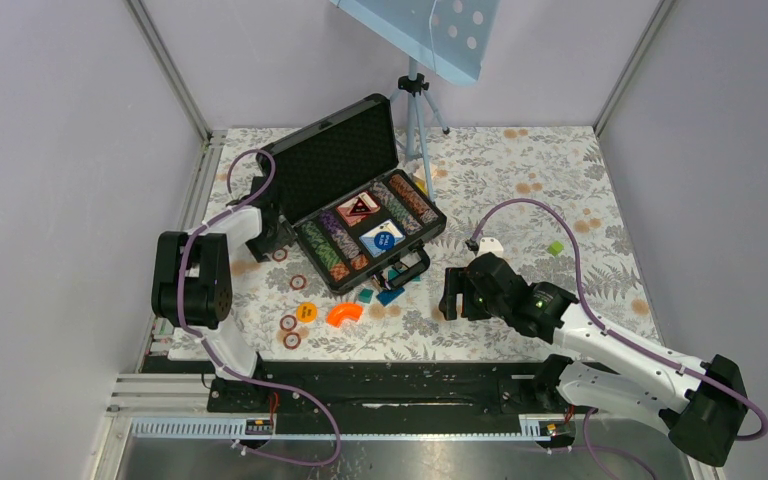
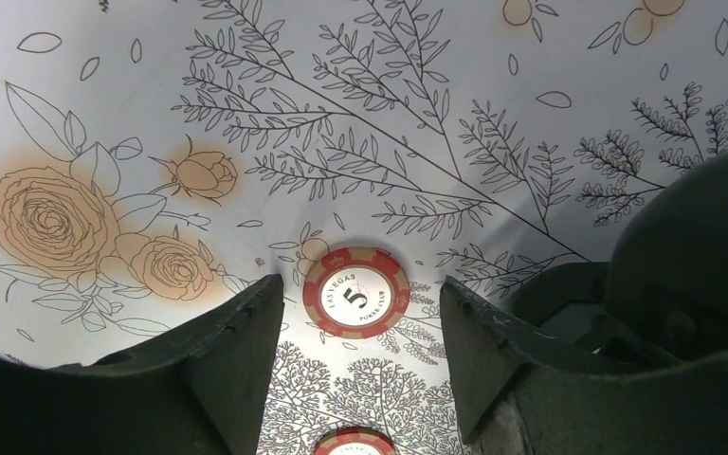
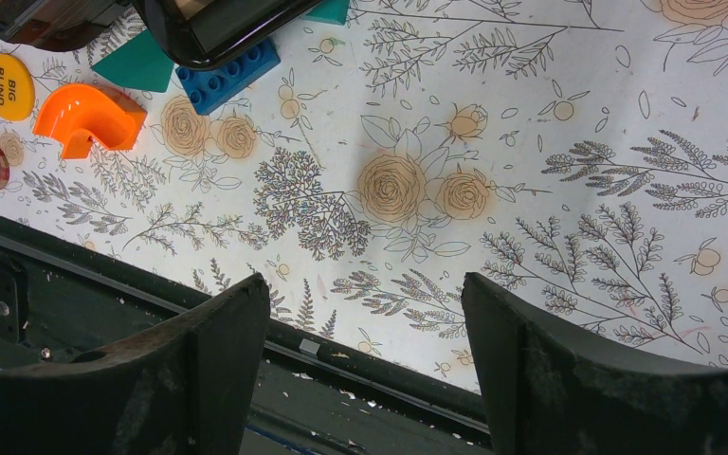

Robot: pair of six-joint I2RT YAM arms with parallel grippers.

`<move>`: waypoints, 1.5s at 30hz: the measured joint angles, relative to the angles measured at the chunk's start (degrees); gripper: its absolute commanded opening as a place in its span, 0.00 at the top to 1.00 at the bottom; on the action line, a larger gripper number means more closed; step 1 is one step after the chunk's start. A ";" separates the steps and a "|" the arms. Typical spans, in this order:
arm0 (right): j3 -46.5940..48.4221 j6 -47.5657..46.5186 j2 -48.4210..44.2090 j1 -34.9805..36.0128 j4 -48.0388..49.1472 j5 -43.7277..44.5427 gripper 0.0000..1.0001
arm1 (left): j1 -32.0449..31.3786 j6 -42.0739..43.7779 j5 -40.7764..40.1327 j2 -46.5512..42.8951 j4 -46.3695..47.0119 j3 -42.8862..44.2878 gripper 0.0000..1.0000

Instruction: Pack up texas hold em set

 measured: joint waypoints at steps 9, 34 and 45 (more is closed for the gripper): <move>0.00 0.00 0.00 0.00 -0.02 0.02 0.19 | -0.70 0.31 -0.07 -1.33 2.69 -2.10 0.47; 0.00 0.02 0.00 0.00 -0.02 -0.02 0.19 | -1.05 0.39 0.31 -4.61 6.32 -6.60 0.61; 0.00 0.04 0.02 0.00 0.00 -0.04 0.19 | -1.25 0.42 0.87 -8.33 5.29 -10.01 0.60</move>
